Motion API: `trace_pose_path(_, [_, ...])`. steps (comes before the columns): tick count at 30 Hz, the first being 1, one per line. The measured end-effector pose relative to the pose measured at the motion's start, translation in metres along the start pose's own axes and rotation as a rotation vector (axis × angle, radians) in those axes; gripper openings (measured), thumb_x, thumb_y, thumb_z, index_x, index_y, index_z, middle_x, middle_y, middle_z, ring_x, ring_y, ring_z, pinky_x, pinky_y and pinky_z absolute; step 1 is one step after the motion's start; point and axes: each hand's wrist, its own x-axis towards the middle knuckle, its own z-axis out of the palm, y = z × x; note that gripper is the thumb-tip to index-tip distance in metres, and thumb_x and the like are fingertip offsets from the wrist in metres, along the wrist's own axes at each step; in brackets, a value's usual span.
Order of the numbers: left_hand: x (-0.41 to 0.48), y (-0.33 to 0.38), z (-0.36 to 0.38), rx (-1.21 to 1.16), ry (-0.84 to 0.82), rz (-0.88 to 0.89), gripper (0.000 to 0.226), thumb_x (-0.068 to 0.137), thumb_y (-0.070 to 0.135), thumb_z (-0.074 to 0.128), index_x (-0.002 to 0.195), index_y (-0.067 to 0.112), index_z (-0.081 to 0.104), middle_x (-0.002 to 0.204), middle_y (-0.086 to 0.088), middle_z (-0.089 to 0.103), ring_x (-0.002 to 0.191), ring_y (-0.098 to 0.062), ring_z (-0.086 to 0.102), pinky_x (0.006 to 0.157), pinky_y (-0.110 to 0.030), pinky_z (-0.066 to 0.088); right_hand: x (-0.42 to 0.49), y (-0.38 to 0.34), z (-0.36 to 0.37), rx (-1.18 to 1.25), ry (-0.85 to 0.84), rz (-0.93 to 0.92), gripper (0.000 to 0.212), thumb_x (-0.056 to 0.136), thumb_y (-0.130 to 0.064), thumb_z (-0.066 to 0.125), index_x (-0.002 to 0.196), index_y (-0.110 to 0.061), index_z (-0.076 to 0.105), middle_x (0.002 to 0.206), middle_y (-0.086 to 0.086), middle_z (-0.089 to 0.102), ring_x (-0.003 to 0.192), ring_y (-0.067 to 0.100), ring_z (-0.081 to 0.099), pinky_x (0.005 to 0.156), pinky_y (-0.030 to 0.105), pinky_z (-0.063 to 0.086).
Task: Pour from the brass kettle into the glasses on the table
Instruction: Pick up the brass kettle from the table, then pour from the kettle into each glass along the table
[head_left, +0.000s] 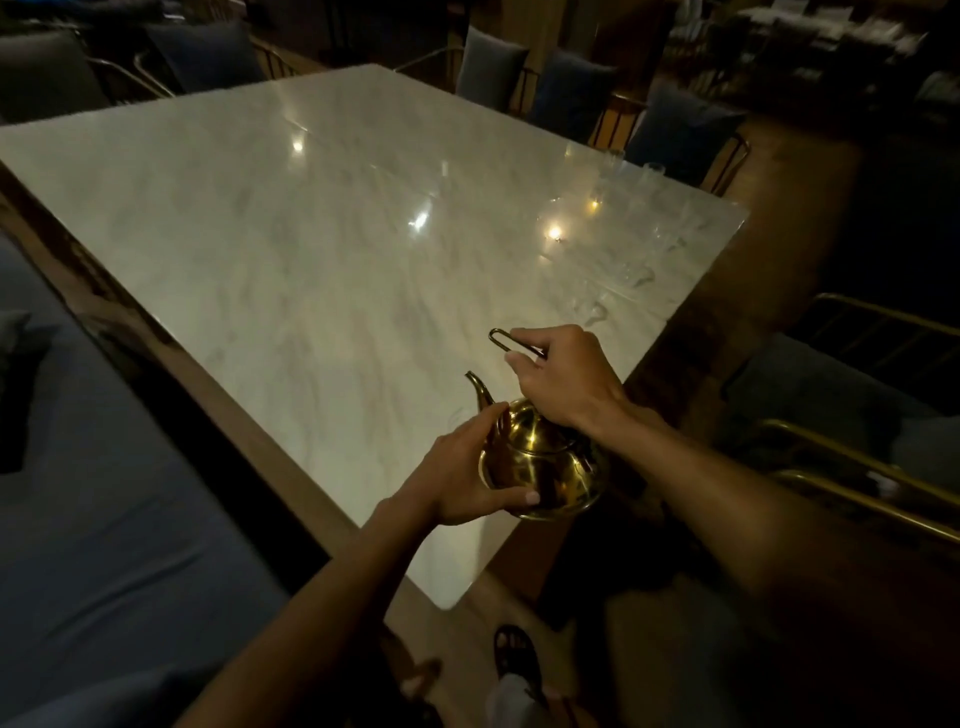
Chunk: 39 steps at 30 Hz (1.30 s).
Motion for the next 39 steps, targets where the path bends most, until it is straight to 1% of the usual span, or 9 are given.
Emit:
trace_pose_path(4, [-0.01,-0.007,0.018,-0.02,-0.083,-0.07,0.112,0.069,0.064,0.086,0.158,0.037,0.026,0.155,0.003,0.051,0.139,-0.022,0.053,0.11,-0.03,0.041,-0.016,0.012,0.009,-0.029,-0.018,0.035,0.04,0.094,-0.027,0.063,0.132,-0.015,0.064,0.133,0.003,0.065,0.122,0.02,0.061,0.103,0.034,0.049])
trace_pose_path(7, [-0.013,-0.013,0.027,-0.045,-0.13,-0.153,0.122,0.06,0.08,0.079,0.16,0.039,0.021,0.157,0.005,0.049,0.14,-0.022,0.052,0.116,-0.044,0.044,-0.018,0.018,0.017,-0.035,-0.042,0.057,0.04,0.094,-0.027,0.063,0.131,-0.014,0.065,0.133,0.004,0.065,0.122,0.021,0.061,0.103,0.034,0.049])
trace_pose_path(10, [-0.014,-0.017,0.032,-0.069,-0.153,-0.186,0.128,0.057,0.082,0.08,0.16,0.04,0.017,0.157,0.006,0.049,0.141,-0.022,0.052,0.116,-0.049,0.045,-0.016,0.022,0.024,-0.054,-0.062,0.072,0.04,0.094,-0.028,0.062,0.132,-0.015,0.065,0.132,0.004,0.066,0.123,0.022,0.061,0.103,0.036,0.05])
trace_pose_path(15, [-0.011,-0.02,0.038,-0.104,-0.16,-0.207,0.132,0.056,0.07,0.089,0.161,0.035,0.018,0.156,0.006,0.048,0.141,-0.021,0.051,0.117,-0.045,0.045,-0.01,0.024,0.033,-0.071,-0.069,0.11,0.038,0.094,-0.027,0.061,0.13,-0.015,0.066,0.13,0.004,0.067,0.12,0.023,0.063,0.099,0.038,0.053])
trace_pose_path(23, [-0.006,-0.027,0.04,-0.161,-0.169,-0.237,0.121,0.062,0.056,0.092,0.158,0.036,0.022,0.153,0.006,0.049,0.139,-0.021,0.052,0.116,-0.04,0.045,0.001,0.019,0.04,-0.113,-0.098,0.143,0.033,0.095,-0.022,0.061,0.125,-0.011,0.068,0.121,0.011,0.071,0.114,0.028,0.065,0.095,0.04,0.054])
trace_pose_path(26, [-0.005,-0.028,0.039,-0.176,-0.186,-0.244,0.114,0.068,0.043,0.095,0.157,0.034,0.024,0.151,0.007,0.05,0.137,-0.019,0.052,0.111,-0.029,0.044,0.003,0.018,0.041,-0.136,-0.114,0.155,0.033,0.095,-0.021,0.061,0.125,-0.01,0.068,0.122,0.012,0.07,0.114,0.028,0.065,0.094,0.041,0.054])
trace_pose_path(30, [-0.004,-0.025,0.039,-0.176,-0.197,-0.243,0.11,0.072,0.035,0.094,0.157,0.03,0.025,0.144,0.011,0.049,0.124,-0.008,0.048,0.092,-0.008,0.037,0.004,0.019,0.04,-0.152,-0.134,0.165,0.032,0.095,-0.021,0.06,0.123,-0.01,0.069,0.123,0.012,0.069,0.112,0.029,0.065,0.093,0.041,0.055])
trace_pose_path(34, [-0.004,-0.023,0.039,-0.188,-0.204,-0.251,0.112,0.072,0.037,0.094,0.158,0.031,0.024,0.153,0.004,0.049,0.129,-0.012,0.049,0.101,-0.021,0.04,0.005,0.019,0.041,-0.167,-0.141,0.171,0.028,0.093,-0.021,0.061,0.116,-0.008,0.071,0.116,0.012,0.071,0.105,0.028,0.068,0.089,0.043,0.057])
trace_pose_path(39, [-0.005,-0.024,0.042,-0.177,-0.225,-0.259,0.113,0.071,0.041,0.094,0.16,0.029,0.024,0.157,0.002,0.047,0.142,-0.021,0.046,0.104,-0.024,0.039,0.005,0.021,0.041,-0.187,-0.161,0.171,0.027,0.091,-0.017,0.062,0.113,-0.006,0.072,0.108,0.01,0.074,0.094,0.025,0.07,0.084,0.041,0.059])
